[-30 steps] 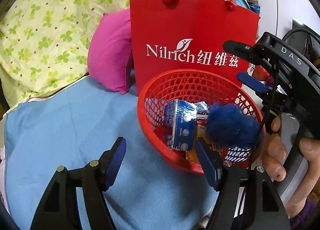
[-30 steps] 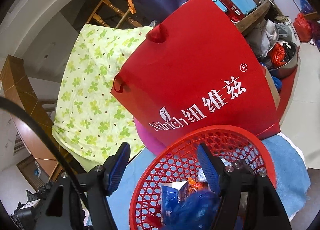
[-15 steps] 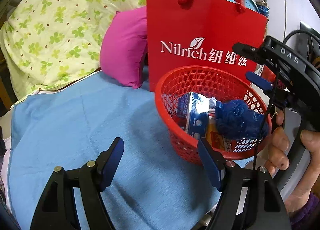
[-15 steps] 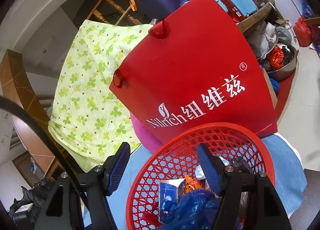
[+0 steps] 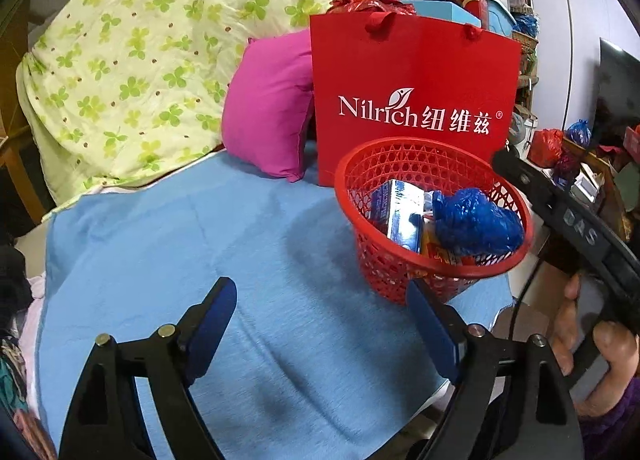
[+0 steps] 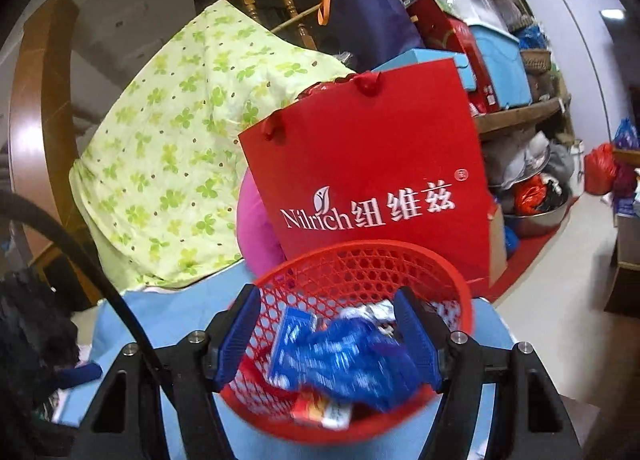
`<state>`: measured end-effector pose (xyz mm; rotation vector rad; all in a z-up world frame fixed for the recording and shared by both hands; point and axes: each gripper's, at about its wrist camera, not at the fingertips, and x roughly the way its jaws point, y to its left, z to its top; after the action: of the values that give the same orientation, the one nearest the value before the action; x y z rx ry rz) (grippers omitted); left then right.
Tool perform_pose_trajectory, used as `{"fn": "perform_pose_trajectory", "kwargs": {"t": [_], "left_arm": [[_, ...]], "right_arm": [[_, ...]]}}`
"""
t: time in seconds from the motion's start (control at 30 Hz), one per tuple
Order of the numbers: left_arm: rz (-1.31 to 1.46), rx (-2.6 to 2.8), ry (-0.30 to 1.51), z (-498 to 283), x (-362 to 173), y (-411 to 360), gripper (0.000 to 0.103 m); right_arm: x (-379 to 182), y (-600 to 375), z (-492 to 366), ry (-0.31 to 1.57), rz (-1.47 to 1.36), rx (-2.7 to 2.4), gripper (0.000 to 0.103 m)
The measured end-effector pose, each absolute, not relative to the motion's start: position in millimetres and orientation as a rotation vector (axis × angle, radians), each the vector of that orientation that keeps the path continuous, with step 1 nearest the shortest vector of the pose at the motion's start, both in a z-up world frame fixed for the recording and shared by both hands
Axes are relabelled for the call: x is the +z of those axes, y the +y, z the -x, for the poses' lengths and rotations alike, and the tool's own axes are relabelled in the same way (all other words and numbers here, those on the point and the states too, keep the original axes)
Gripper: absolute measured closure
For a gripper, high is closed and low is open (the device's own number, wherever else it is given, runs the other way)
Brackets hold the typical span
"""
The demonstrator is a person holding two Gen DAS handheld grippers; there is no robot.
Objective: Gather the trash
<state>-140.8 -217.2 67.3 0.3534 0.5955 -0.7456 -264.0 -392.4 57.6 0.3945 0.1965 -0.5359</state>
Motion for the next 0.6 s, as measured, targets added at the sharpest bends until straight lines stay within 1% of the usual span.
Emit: {"fn": "perform_pose_trajectory", "kwargs": {"t": [0.1, 0.6], "left_arm": [[-0.351, -0.746, 0.586, 145.5, 70.5, -210.4, 0.016], [-0.325, -0.597, 0.53, 158.7, 99.7, -151.4, 0.015]], "right_arm": [[62.6, -378.7, 279.0, 0.201, -0.357, -0.562, 0.03], [97.6, -297.3, 300.2, 0.39, -0.24, -0.526, 0.03]]}}
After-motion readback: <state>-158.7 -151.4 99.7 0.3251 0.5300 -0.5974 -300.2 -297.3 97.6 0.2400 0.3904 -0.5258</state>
